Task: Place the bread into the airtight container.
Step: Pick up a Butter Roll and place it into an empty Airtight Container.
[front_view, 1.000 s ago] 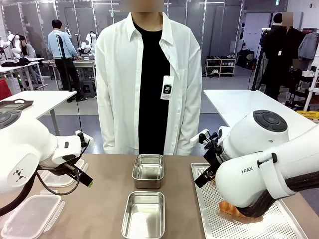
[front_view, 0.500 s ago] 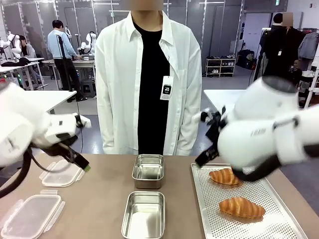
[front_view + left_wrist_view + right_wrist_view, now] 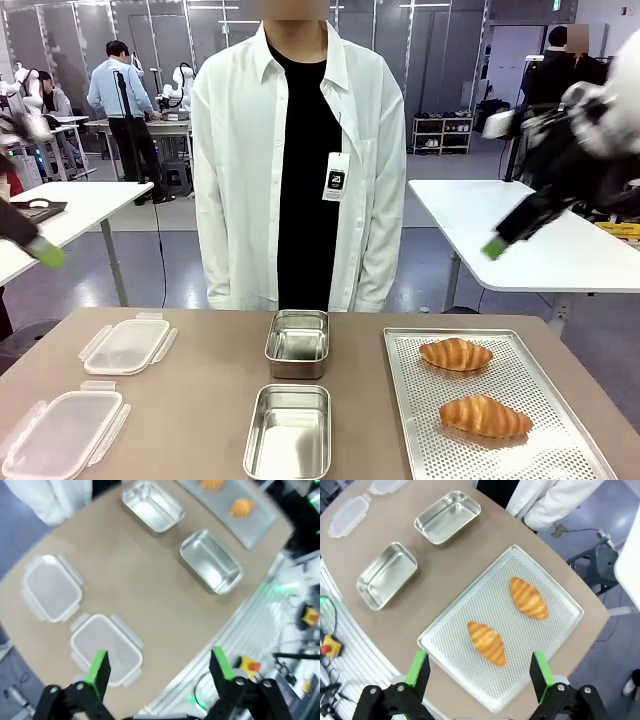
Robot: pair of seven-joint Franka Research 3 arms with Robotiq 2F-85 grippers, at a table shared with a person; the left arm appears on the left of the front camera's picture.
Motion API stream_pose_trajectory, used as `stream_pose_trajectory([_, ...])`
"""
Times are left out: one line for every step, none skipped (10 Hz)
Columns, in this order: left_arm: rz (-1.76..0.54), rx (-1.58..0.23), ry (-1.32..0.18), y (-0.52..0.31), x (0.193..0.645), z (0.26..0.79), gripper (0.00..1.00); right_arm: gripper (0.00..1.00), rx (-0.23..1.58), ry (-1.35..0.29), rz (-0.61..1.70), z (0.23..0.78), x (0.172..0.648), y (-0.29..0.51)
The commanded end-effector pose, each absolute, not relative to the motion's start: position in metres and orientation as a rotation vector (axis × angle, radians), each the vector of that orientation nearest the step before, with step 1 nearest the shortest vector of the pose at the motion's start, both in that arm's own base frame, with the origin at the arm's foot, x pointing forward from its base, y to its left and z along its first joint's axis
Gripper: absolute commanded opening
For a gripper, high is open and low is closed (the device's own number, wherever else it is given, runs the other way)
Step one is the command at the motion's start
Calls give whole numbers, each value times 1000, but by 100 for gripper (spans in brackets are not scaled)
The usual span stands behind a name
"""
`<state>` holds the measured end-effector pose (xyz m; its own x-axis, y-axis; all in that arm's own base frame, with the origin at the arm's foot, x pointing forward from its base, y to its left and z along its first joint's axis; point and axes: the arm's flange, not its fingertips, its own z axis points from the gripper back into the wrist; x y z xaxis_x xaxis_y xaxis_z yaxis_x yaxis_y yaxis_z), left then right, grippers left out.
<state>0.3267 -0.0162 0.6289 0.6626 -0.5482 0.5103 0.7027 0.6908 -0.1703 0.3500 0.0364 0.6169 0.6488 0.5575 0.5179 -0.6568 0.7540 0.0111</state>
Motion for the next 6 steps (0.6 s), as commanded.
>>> stream_pose_trajectory([-687, -415, -431, 10, 299, 659, 100, 100, 204, -551, 740, 637, 308, 1])
stream_pose_trajectory([-670, -418, -445, 16, 278, 675, 100, 100, 199, -554, 739, 648, 288, -13])
stream_pose_trajectory([-665, -398, -515, 23, 251, 695, 100, 100, 189, -559, 738, 660, 271, -32])
stream_pose_trajectory([-634, -388, -561, 31, 230, 709, 100, 100, 179, -554, 735, 663, 261, -46])
stream_pose_trajectory([-622, -384, -584, 36, 215, 716, 100, 100, 164, -559, 724, 665, 251, -53])
stream_pose_trajectory([-616, -390, -585, 38, 210, 716, 100, 100, 204, -572, 732, 667, 248, -57])
